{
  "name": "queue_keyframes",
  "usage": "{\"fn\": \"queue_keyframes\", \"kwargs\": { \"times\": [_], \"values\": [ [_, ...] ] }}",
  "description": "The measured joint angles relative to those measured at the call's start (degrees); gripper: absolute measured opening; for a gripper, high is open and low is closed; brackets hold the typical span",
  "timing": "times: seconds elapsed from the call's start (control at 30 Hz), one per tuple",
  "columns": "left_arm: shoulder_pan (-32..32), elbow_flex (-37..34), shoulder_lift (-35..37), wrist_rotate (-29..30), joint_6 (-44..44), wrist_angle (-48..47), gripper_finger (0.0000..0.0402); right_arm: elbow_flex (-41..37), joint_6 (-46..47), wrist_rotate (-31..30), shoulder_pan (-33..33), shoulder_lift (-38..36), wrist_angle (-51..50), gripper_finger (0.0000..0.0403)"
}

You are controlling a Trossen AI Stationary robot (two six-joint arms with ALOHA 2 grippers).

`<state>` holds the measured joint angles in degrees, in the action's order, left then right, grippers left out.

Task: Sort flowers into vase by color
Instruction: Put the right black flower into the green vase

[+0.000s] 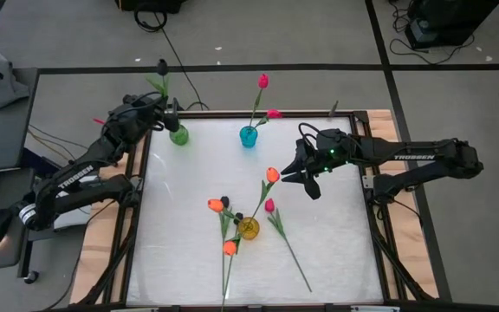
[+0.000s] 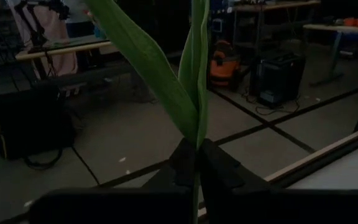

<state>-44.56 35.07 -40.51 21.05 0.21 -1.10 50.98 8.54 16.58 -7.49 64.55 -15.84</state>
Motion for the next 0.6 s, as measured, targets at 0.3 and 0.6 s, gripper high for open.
{"fn": "queue_keyframes", "kwargs": {
  "times": [0.3,0.6],
  "values": [
    [0.0,0.03,-1.2,0.31,-0.7,-1.52,0.0016,0.0,-0.82,0.0,-0.02,0.02,0.0,0.0117],
    [0.0,0.04,-6.42,0.43,-2.63,-1.76,0.0016,0.0,-1.04,0.0,-0.02,0.0,-0.01,0.0117]
  ]
}}
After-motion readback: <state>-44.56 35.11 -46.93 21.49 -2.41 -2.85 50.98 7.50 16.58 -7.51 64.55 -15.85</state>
